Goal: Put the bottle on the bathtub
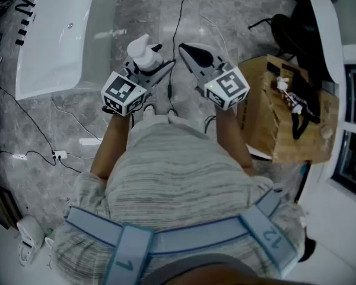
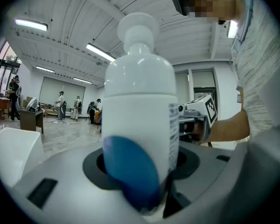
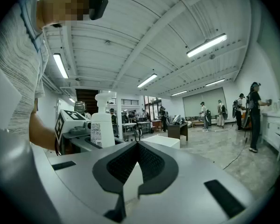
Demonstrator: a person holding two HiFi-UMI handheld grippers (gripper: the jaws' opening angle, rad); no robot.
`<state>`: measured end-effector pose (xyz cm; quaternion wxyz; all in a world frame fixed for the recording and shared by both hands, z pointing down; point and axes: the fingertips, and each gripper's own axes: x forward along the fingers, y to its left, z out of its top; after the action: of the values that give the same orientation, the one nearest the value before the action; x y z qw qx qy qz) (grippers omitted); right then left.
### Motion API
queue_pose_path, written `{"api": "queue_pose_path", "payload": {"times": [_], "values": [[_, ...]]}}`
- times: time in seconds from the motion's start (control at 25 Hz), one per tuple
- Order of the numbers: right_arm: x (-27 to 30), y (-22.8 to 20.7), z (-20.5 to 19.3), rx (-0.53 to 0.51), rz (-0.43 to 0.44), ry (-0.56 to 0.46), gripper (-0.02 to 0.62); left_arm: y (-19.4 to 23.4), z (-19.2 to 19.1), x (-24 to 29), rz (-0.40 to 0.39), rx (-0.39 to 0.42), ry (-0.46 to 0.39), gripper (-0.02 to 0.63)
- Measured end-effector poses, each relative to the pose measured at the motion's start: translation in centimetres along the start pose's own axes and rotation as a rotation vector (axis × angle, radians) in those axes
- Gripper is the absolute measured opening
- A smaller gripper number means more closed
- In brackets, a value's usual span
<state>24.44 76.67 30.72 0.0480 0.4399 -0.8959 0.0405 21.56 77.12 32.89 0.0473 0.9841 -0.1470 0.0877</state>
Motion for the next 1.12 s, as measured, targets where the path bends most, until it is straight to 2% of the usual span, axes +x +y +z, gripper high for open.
{"api": "queue_pose_path", "payload": {"times": [0.48, 0.72, 1.12], "values": [[-0.7, 0.3, -0.2, -0.003, -0.006, 0.007, 0.003, -0.7, -0.2, 0.1, -0.016, -0.01, -0.002, 0.239], [-0.3, 1.3, 0.3, 0.021, 0.037, -0.026, 0.003, -0.6, -0.2, -0.8, 0.0, -0.005, -0.007, 0.239], [4.7, 2.6, 1.0, -0.003, 0.047, -0.004, 0.005, 4.3, -0.6, -4.7, 0.044, -0.01, -0.023, 0.239]]}}
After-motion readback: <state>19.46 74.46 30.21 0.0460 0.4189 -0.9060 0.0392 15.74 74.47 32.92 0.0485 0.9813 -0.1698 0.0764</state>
